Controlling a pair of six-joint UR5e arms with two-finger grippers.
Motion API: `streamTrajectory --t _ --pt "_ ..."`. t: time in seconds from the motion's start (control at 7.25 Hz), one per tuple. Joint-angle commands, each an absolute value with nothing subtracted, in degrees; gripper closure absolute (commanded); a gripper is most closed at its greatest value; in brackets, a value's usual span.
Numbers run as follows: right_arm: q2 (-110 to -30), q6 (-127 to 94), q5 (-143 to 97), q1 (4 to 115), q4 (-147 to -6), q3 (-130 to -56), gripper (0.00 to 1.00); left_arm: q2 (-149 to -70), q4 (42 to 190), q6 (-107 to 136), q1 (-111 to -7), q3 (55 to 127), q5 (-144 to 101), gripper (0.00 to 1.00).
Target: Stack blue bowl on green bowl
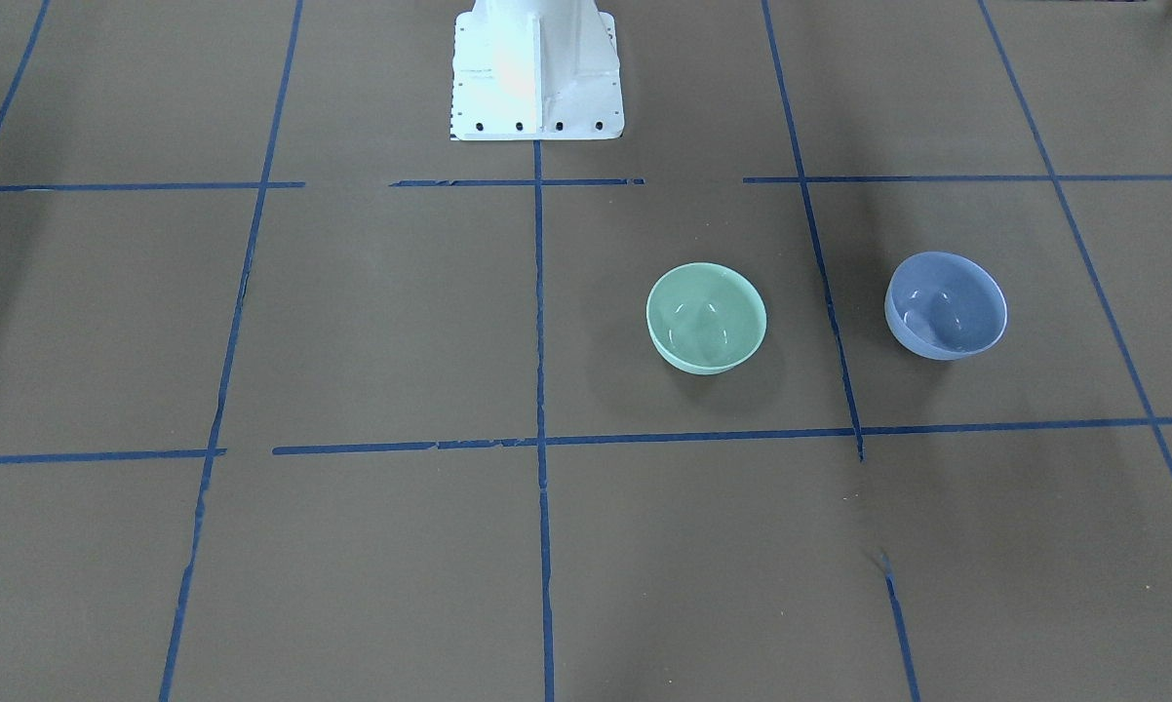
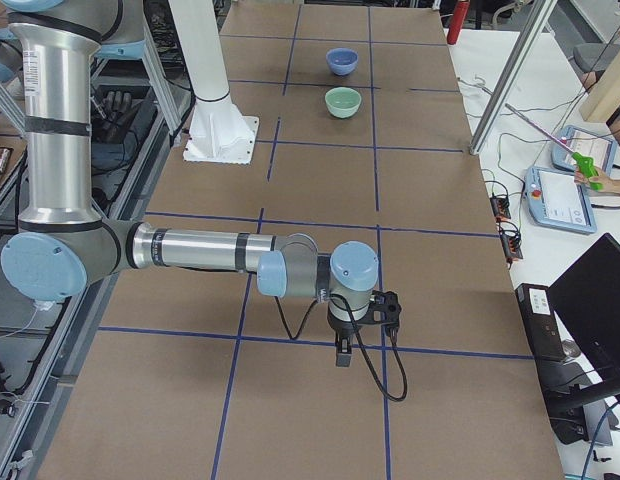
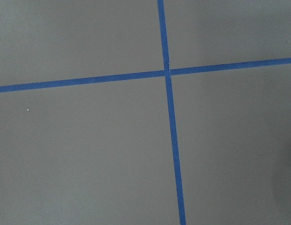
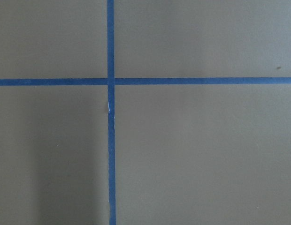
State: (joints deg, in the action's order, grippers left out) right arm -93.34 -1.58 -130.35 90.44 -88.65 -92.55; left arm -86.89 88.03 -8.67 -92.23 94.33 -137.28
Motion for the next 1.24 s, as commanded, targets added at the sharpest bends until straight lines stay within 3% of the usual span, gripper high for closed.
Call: streamTrajectory --t 0.0,0.69,1.1 --pt "-93.34 -1.58 -130.34 90.44 -88.59 -92.55 0.00 -87.01 88.07 -8.70 -92.20 94.83 -137.20 0.00" --pt "-93.34 -1.67 -130.34 90.44 -88.59 -92.55 0.00 -87.45 95.51 1.80 -92.11 98.00 -137.37 0.00" --pt "-93.34 -1.58 -130.34 90.44 -88.59 -92.55 0.00 -87.98 112.02 28.65 -79.59 98.70 -136.58 0.00"
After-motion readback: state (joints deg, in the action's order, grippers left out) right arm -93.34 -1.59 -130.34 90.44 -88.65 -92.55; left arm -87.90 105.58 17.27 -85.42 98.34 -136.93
